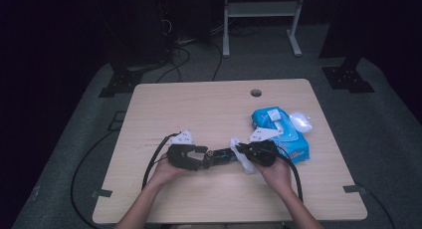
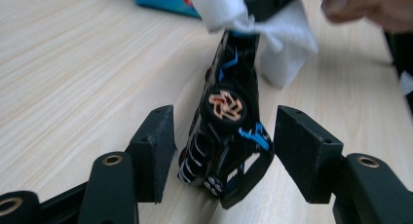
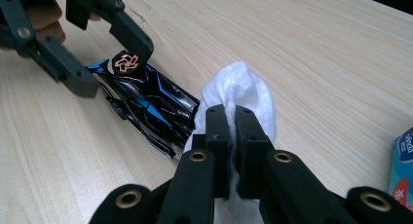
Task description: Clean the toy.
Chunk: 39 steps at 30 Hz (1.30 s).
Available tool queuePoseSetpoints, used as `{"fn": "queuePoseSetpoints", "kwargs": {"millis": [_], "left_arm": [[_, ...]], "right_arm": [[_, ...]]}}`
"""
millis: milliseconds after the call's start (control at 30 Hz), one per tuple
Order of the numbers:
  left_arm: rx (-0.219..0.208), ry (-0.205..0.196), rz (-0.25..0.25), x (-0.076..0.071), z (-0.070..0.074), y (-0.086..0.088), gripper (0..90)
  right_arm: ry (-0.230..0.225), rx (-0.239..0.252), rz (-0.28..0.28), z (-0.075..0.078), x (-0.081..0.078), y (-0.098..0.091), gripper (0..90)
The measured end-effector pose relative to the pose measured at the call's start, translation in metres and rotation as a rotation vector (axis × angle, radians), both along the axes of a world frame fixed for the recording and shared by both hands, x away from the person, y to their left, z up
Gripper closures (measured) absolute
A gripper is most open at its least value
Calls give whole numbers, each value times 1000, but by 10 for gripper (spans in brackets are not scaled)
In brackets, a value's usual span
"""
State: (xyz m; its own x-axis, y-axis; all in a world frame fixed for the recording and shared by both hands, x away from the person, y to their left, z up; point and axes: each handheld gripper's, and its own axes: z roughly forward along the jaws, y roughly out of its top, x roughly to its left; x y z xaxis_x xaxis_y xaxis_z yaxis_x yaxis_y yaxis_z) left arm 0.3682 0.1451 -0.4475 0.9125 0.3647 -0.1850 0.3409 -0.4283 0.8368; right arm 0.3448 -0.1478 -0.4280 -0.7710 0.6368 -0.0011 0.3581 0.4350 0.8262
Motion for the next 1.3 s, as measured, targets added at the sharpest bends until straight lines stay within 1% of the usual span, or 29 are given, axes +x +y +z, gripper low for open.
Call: {"fn": "queuePoseSetpoints", "kwargs": {"millis": [33,100,167,267,300,433,667,933,1133,1300], "left_arm": [[-8,3,5,1,0,1,399],[-16,24,11,3,-1,2,398],[-13,43,12,4,-2,2,390],[-8,54,8,4,-3,1,389],[-12,64,6,4,-4,1,390],[-19,95,3,6,-6,0,392],[-1,111,-13,5,-10,-4,389],[15,115,-29,4,-12,-7,379],[28,88,-34,2,-11,-6,368],[16,72,-36,1,-11,-7,354]], "right_arm": [[0,0,1,0,0,0,857],[-1,1,2,0,-1,0,856],[-3,2,1,0,-1,0,856],[-1,8,2,-1,-3,-1,856],[5,12,1,-1,-4,-2,856],[3,15,6,-1,-5,-3,856],[9,27,15,-2,-9,-5,856],[35,38,29,-2,-14,-8,855],[48,40,39,-3,-17,-10,855],[56,38,52,-3,-21,-10,855]]}}
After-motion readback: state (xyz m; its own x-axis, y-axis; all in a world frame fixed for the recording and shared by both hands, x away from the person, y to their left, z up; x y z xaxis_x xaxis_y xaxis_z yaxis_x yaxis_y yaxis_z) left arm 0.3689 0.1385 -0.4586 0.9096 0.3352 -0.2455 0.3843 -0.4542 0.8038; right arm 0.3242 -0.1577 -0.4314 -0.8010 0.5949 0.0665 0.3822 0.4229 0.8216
